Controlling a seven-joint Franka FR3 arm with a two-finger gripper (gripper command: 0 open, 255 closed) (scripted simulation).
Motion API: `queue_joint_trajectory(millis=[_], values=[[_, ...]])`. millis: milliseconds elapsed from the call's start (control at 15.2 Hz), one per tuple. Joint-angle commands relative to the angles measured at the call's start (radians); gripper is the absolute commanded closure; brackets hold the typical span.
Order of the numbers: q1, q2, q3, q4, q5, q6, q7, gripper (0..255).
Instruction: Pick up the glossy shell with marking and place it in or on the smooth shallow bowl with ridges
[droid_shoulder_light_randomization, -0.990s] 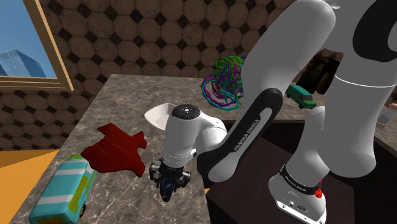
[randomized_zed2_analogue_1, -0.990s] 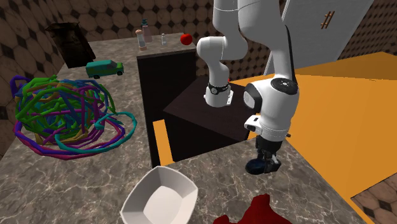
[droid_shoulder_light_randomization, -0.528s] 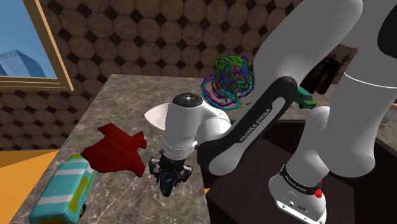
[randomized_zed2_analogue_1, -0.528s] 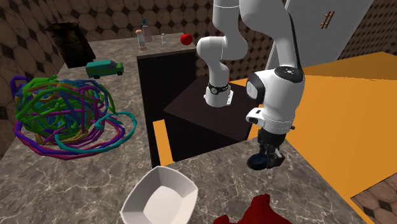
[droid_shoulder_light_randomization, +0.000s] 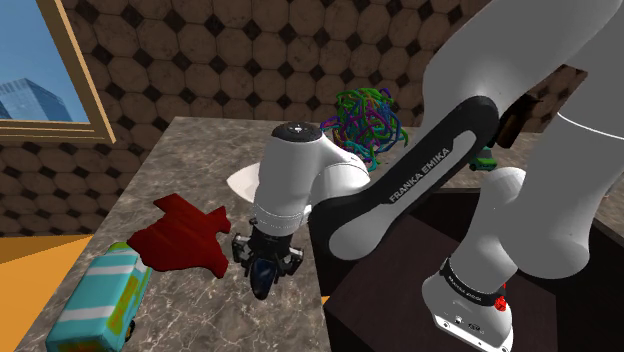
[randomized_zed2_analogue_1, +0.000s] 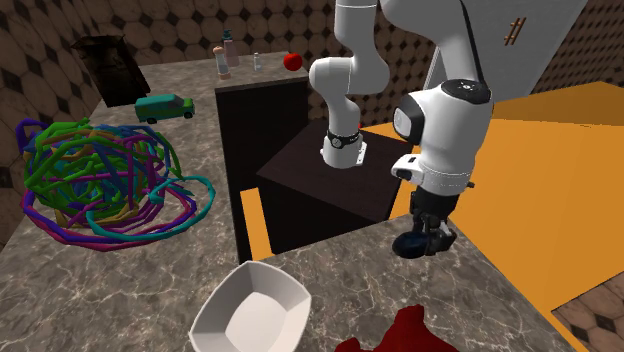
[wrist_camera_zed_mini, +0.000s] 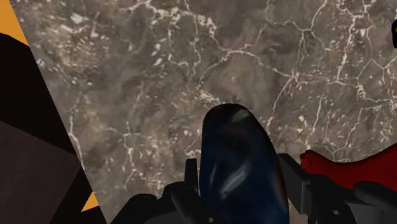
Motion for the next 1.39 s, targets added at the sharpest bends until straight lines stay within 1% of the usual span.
queue_joint_trajectory(millis=[0, 462, 858, 1320], values=[[0.0, -0.024, 0.0, 0.007, 0.013, -0.031, -0.009, 255], [0.002, -0.099, -0.004, 0.034, 0.045, -0.129, -0.029, 255], [-0.07, -0.065, -0.093, 0.084, 0.05, -0.158, -0.193, 255], [-0.154, 0.013, -0.181, 0.195, 0.048, -0.205, -0.361, 255]])
